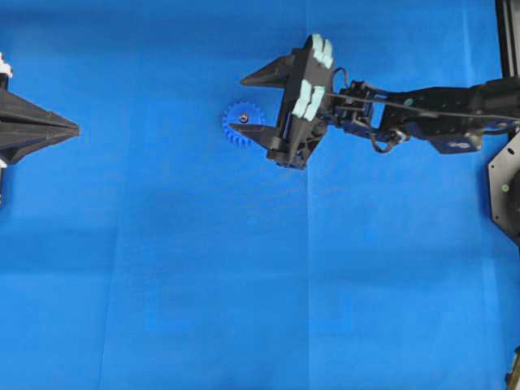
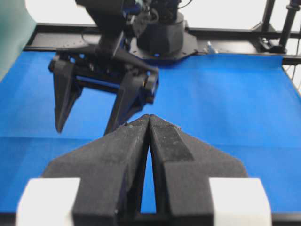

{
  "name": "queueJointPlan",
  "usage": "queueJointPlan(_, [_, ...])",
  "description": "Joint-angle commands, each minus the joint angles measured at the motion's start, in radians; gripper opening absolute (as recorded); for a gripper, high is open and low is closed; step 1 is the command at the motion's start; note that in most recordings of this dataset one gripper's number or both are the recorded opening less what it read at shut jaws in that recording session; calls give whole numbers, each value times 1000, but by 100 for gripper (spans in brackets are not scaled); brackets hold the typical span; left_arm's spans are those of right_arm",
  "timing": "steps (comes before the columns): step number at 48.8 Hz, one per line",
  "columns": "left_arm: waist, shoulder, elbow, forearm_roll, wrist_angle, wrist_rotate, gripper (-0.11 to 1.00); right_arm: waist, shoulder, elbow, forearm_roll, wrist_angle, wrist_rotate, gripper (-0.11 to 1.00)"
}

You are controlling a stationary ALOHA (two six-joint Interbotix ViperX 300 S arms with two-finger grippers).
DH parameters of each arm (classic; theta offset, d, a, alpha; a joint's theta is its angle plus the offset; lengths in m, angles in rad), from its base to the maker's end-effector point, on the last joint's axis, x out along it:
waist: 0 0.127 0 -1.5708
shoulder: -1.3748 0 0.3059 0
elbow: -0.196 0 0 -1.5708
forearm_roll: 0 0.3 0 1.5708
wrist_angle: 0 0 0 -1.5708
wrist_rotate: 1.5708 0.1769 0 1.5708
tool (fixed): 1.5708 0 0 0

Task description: Insert the shaft placed at a random location into the center hole of the small gear at another random location.

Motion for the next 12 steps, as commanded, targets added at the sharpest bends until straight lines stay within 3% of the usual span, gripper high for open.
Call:
queueJointPlan(1, [3,3,-11,2,-6,-2,0,2,-67,-8,-3,23,0,77])
queueJointPlan(12, [3,5,-11,2,-6,-2,0,2,-137,-6,-2,97,2,77])
